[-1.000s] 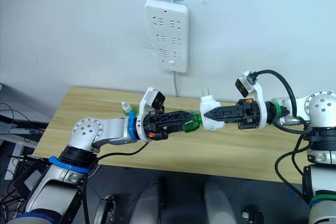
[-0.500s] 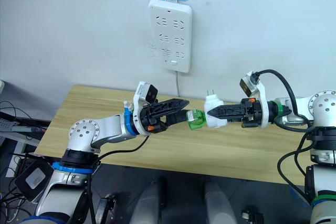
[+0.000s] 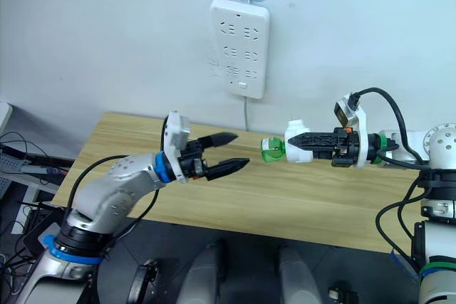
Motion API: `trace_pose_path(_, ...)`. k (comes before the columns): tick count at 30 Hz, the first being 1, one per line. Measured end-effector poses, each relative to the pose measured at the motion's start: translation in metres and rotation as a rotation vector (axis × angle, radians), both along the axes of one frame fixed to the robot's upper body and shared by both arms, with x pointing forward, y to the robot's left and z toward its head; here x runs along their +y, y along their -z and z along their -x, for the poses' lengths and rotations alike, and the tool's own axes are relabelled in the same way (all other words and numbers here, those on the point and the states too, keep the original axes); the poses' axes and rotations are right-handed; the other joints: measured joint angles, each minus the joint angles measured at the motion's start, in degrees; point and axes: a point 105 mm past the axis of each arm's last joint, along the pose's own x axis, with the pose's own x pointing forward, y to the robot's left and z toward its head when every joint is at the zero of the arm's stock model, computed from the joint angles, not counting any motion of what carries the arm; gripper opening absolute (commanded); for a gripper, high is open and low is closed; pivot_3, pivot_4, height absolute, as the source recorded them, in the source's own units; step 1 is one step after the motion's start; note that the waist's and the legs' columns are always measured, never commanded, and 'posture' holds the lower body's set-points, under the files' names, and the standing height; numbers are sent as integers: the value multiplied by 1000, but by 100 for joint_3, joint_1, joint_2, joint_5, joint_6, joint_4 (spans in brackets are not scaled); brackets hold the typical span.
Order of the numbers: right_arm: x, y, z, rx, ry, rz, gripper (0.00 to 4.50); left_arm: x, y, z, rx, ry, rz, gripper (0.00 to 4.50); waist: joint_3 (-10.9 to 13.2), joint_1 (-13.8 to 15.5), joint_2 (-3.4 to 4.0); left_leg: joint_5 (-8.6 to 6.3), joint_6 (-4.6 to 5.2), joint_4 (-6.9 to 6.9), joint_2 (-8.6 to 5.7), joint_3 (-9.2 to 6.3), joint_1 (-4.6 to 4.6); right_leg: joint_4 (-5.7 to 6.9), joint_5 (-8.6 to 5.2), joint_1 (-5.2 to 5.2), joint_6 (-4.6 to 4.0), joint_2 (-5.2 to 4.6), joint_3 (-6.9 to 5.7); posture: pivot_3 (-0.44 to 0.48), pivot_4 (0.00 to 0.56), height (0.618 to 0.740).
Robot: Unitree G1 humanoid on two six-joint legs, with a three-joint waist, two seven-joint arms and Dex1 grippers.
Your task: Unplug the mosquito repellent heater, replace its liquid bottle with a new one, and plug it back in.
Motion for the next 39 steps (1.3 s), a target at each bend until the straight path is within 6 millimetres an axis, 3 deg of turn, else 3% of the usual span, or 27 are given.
trace_pose_path(4,2,-6,-2,-16,-3,-2,2993,-18,-2,11,-547,61,-136,4429,0,40,0,-1,2,-1,0,3,-3,-6,0,-1,0,-5,1,-24,279,740)
trace_pose_path(8,5,-6,-2,-14,-13,-11,2993,-26,-4,14,-879,118,-188,4429,0,36,0,-2,4,0,0,3,-4,-1,1,-1,2,-6,1,-28,281,740)
trace_pose_path(13,8,-9,-1,-20,-27,-24,2993,-32,0,10,-986,129,-203,4429,0,19,0,-2,5,3,0,-2,-2,15,0,-2,2,-5,-3,-36,281,740)
trace_pose_path(18,12,-14,1,-31,-48,-42,2993,-35,-10,2,-1088,109,-196,4429,0,15,0,-2,5,4,0,-5,-3,17,0,-2,2,-5,-7,-40,280,740)
trace_pose_path(24,14,-15,2,-34,-50,-35,2993,-33,-12,-3,-1111,89,-188,4429,0,10,0,-2,5,4,0,-6,-2,20,1,-2,3,-5,-8,-41,282,740)
trace_pose_path(27,14,-14,2,-32,-47,-32,2993,-34,-15,1,-1143,99,-163,3962,0,11,0,-2,5,4,0,-6,-3,20,1,-2,3,-5,-9,-41,282,740)
trace_pose_path(33,14,-12,2,-29,-48,-31,2993,-36,-17,4,-1182,118,-161,2256,0,8,0,-2,5,4,0,-7,-2,21,1,-2,2,-5,-10,-41,282,740)
trace_pose_path(39,14,-12,3,-27,-48,-32,2993,-36,-16,3,-1174,115,-158,2253,0,6,0,-2,5,4,0,-7,-3,21,1,-2,2,-5,-10,-41,285,740)
